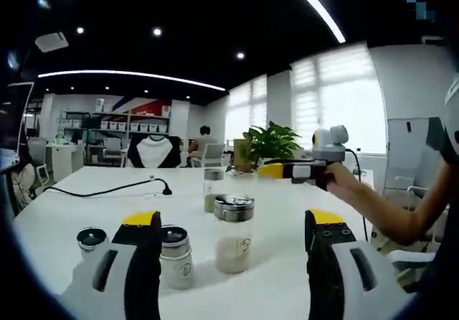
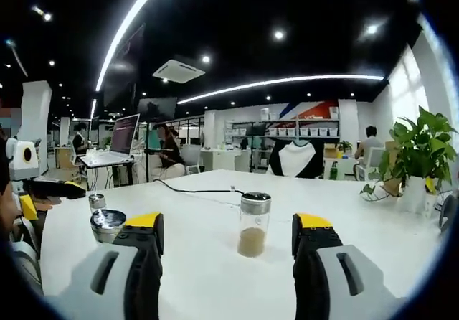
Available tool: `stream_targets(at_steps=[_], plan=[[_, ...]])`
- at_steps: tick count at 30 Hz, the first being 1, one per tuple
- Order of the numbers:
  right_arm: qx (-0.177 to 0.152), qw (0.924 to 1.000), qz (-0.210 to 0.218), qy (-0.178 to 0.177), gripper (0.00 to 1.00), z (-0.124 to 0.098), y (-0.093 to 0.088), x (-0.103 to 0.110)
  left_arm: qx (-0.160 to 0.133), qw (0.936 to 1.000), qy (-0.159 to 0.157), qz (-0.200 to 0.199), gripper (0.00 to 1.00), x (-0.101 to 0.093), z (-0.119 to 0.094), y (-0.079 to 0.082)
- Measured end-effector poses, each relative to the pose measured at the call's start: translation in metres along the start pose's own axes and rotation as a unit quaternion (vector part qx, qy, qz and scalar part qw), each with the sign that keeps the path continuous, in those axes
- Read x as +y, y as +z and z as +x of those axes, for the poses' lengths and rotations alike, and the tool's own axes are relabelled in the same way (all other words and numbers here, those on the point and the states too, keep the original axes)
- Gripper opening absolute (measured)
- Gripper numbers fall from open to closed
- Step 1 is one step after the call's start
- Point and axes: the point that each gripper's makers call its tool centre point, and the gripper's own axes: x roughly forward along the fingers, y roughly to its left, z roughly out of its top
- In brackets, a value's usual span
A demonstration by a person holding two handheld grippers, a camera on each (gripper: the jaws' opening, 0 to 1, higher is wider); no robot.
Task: Rotate the seasoning bottle until the label or dispensing opening points toward the visible target arrow and the bottle remains upright within the marked orientation range
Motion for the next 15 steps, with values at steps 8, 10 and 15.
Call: stream_targets(at_steps=[8, 10, 15], plan=[[-0.024, 0.999, -0.035, -0.01, 0.71, 0.015, 0.005, -0.009, 0.002, 0.9999, -0.011, -0.011, 0.85, 0.0, 0.006, -0.006], [-0.023, 0.9994, -0.026, -0.006, 0.71, 0.018, 0.003, -0.011, 0.001, 0.9998, -0.009, -0.015, 0.85, 0.0, 0.007, -0.006], [-0.015, 0.9998, -0.012, -0.008, 0.71, 0.027, -0.004, -0.018, 0.02, 0.9998, 0.002, 0.01, 0.85, 0.003, 0.01, -0.012]])
